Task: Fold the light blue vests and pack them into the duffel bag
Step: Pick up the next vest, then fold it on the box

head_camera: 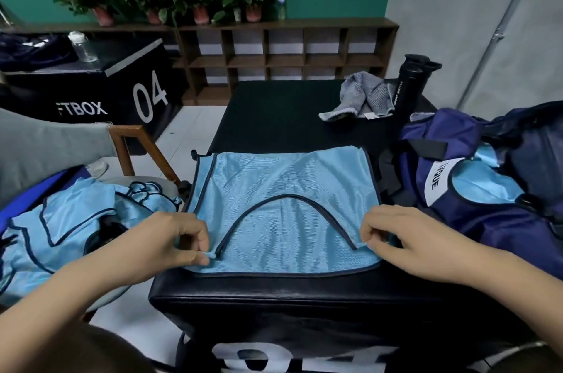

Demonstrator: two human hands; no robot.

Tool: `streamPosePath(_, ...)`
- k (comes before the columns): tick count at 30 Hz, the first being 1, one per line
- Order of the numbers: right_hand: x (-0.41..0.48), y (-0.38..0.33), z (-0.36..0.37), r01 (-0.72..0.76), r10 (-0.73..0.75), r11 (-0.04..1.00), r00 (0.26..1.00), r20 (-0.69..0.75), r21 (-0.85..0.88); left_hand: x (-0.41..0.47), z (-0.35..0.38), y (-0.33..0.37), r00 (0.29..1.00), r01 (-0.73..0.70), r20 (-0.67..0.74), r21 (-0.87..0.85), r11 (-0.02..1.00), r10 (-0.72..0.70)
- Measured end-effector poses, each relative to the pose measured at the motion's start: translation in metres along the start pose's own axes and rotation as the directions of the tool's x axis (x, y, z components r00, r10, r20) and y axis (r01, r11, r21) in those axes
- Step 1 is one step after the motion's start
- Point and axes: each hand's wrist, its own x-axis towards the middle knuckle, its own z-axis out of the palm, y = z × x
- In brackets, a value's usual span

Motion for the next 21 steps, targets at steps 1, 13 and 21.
streamPosePath(1, -0.001, 0.001, 0.0, 0.0, 0.0, 1.0, 1.0, 0.009, -0.002, -0.001, 0.0, 0.0, 1.0, 0.009, 0.007, -0.003, 1.0, -0.009)
streamPosePath(13, 0.026, 0.014, 0.005, -0.076, 0.075, 0.997, 0.997, 0.009, 0.03, 0.029, -0.017, -0.002, 0.974, 0.224, 0.034, -0.08, 0.971, -0.222)
streamPosePath(21, 0.098, 0.053, 0.018, -0.2, 0.167, 0.969, 0.963, -0.211, -0.144, 0.12, -0.029, -0.047, 0.754, 0.411, -0.508, -0.128, 0.903, -0.416)
